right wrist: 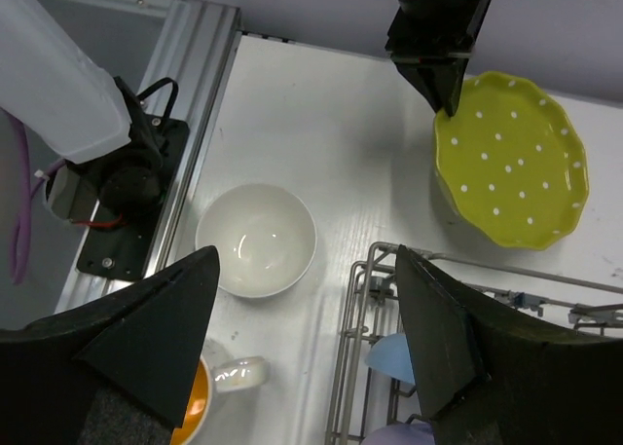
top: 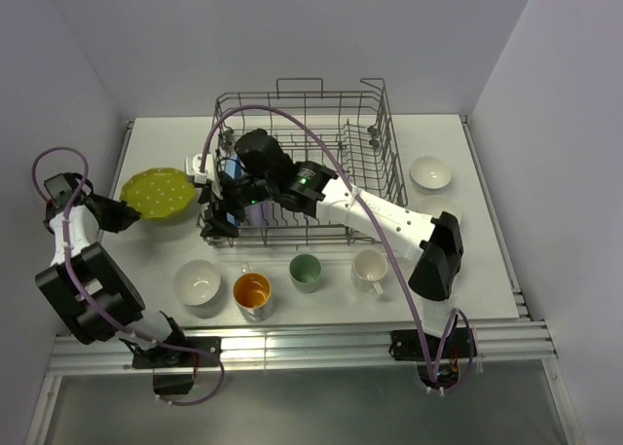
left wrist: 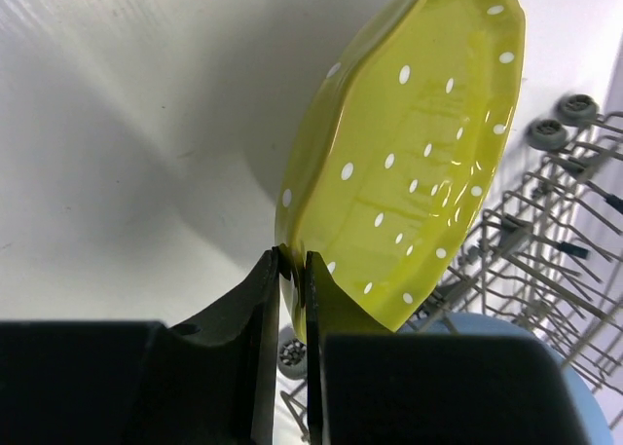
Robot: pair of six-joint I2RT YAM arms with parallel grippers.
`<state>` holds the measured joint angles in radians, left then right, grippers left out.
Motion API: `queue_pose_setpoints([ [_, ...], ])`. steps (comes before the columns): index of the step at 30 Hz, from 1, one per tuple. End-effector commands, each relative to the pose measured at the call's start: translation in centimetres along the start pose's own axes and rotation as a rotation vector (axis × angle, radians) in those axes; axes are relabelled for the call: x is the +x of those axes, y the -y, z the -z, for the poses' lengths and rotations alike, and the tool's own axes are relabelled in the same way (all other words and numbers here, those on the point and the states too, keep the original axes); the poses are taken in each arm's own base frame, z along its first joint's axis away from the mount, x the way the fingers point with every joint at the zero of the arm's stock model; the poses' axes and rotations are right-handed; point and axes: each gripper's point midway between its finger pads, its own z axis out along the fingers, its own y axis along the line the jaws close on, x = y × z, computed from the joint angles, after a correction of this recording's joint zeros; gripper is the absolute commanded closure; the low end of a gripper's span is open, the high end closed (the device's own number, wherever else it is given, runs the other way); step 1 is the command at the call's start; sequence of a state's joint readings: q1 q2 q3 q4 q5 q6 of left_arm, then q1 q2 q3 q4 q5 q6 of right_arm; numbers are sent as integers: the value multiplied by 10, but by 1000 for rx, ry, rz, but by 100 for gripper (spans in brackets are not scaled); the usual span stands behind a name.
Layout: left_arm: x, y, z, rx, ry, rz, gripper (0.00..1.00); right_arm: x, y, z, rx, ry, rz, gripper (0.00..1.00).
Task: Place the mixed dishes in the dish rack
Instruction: Grab a plate with the left arm, then pass the plate from the left arm to the right
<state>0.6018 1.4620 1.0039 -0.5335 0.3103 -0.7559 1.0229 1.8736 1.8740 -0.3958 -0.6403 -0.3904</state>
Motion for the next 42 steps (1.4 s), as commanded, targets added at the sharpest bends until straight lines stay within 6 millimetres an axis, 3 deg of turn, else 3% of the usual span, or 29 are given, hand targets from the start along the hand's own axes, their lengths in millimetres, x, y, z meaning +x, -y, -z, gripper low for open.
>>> queue_pose_setpoints([
  [1, -20, 58, 35, 238, 70, -34, 100, -38, 2, 8, 8, 78, 86, 20],
  [8, -24, 81, 61, 315, 98, -33, 100, -30, -4, 18, -4, 44, 183, 18],
  [25, -42, 127, 112, 438, 164, -23, 100, -39, -9, 46, 39, 30, 268, 18],
  [42, -12, 149, 138, 552, 70, -19, 100, -25, 16, 63, 179, -70, 464, 17],
])
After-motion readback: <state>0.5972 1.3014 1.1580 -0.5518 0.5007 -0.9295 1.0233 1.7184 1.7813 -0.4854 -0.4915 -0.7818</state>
